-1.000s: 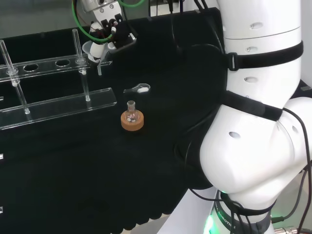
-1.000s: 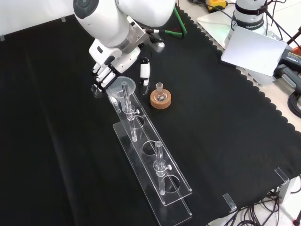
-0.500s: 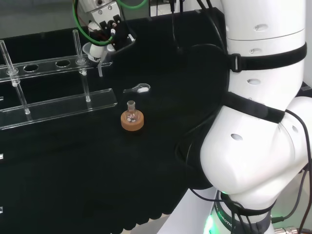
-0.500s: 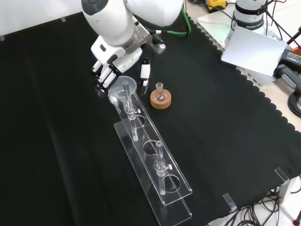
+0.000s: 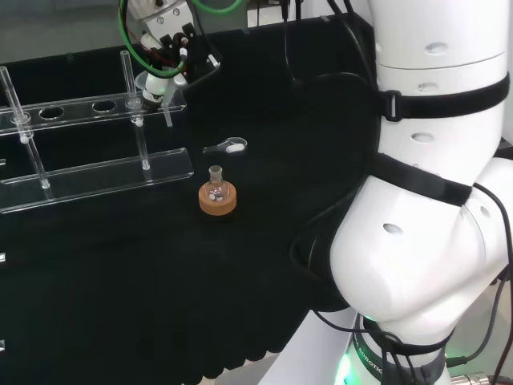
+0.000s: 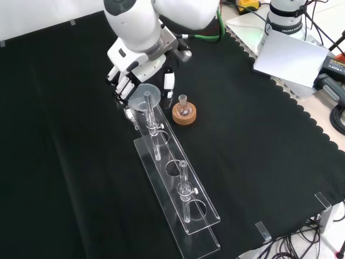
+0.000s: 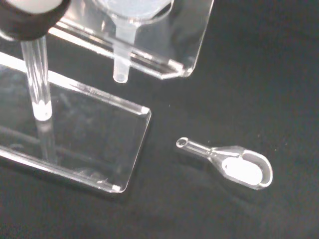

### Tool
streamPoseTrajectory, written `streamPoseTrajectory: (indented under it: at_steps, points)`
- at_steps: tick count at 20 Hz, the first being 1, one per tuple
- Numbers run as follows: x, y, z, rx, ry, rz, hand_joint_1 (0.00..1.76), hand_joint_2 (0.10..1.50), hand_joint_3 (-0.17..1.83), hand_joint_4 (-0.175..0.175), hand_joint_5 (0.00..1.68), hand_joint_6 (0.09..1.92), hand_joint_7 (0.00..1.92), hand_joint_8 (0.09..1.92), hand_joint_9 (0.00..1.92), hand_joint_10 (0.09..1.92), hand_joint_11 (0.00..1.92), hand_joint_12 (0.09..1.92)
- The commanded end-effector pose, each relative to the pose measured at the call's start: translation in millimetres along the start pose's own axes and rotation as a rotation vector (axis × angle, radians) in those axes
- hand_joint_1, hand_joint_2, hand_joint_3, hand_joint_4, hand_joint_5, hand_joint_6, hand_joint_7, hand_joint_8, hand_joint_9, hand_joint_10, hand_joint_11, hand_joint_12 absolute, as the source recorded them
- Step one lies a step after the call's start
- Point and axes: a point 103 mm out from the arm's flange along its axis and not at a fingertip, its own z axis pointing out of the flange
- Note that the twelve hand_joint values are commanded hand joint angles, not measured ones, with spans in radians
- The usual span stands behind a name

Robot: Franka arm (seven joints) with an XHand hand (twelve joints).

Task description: Pick up the funnel from the transparent funnel stand.

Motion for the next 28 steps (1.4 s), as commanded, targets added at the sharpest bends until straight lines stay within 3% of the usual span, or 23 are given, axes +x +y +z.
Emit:
streamPoseTrajectory:
  at_steps: [1, 15, 28]
  points:
    - [-8, -13, -24, -0.058, -0.022, 0.024, 0.81, 0.72, 0.34, -0.062, 0.45, 0.60, 0.72, 0.86, 0.91, 0.63, 0.38, 1.36]
    - [-21, -70, -65, -0.126, -0.028, 0.090, 0.82, 0.69, 0.41, -0.062, 0.44, 0.68, 0.73, 0.88, 0.95, 0.65, 0.44, 1.33]
    - [-9, -121, -68, -0.124, -0.016, 0.175, 0.82, 0.69, 0.43, -0.061, 0.45, 0.71, 0.73, 0.89, 0.95, 0.65, 0.46, 1.32]
